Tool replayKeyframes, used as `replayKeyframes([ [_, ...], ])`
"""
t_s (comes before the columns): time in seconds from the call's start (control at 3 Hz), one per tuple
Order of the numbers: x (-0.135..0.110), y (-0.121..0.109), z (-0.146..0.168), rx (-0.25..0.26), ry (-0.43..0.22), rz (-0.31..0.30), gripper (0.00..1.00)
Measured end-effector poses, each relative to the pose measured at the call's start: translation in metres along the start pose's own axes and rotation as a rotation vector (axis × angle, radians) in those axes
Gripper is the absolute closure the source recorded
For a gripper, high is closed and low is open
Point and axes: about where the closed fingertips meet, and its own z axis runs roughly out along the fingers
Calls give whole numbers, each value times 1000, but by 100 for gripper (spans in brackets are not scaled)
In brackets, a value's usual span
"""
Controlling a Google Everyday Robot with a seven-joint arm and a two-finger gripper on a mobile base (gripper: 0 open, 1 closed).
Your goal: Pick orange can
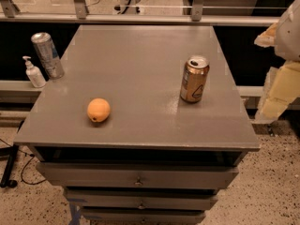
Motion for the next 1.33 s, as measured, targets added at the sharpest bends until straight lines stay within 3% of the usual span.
replayKeyframes([
  [0.33, 0, 0, 0, 0, 0, 0, 0],
  [0.67, -3, -14, 17, 5, -70, -5, 0],
  [1.0, -9, -44, 54, -3, -252, 28, 0],
  [1.33, -36, -53, 92, -75, -465, 112, 0],
])
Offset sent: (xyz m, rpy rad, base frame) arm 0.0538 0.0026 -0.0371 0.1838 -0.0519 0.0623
